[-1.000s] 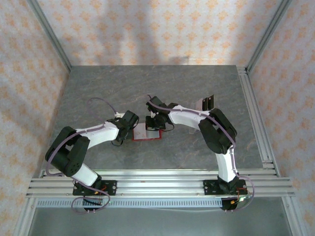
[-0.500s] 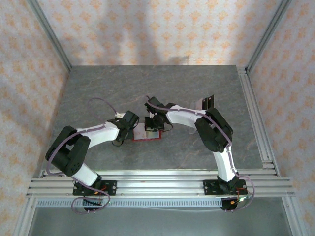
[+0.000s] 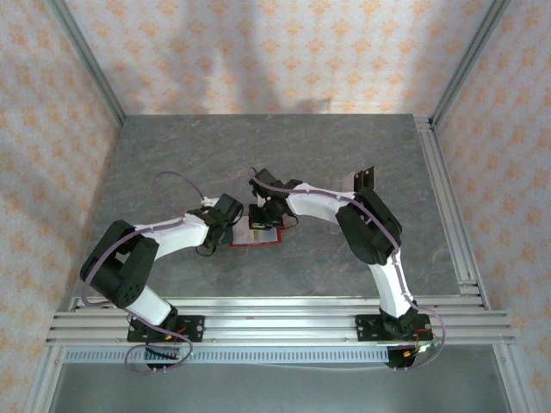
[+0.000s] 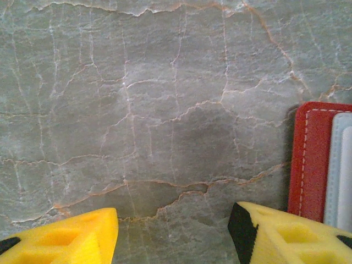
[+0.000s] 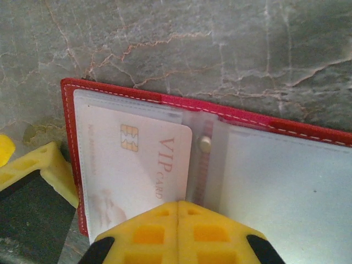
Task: Put the credit cards into the card holder
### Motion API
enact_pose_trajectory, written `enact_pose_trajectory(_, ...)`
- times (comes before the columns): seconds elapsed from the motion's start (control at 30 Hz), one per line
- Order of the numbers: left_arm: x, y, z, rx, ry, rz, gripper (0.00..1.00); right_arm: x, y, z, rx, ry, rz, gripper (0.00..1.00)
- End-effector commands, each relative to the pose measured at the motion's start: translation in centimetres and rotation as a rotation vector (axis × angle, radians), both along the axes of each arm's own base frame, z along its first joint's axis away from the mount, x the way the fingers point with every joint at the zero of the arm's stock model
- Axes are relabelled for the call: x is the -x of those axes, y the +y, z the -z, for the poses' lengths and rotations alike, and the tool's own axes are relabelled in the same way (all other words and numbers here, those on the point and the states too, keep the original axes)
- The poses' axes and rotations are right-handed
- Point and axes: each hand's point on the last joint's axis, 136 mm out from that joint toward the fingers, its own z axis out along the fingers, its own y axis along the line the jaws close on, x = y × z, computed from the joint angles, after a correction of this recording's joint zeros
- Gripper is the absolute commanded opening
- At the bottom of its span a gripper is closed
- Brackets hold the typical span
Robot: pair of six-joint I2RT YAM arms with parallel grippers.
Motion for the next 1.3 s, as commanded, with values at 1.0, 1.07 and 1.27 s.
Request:
enact_pose_trajectory(1.0, -1.0, -1.9, -2.9, 0.105, -0.068, 0.035, 0.61, 0.9, -6.8, -3.5, 0.099, -0.092, 0.077, 0.48)
enact_pose_trajectory(1.07, -1.2, -2.2, -2.7, 0.099, -0.061, 0.043, 0.61, 1.2, -6.5, -3.0, 0.102, -0.081, 0.065, 0.48)
enact_pose_trajectory(1.27, -0.9, -2.2, -1.3, 0.075, -0.035, 0.042, 0.61, 1.8, -5.6, -1.8, 0.106, -0.058, 0.044, 0.48)
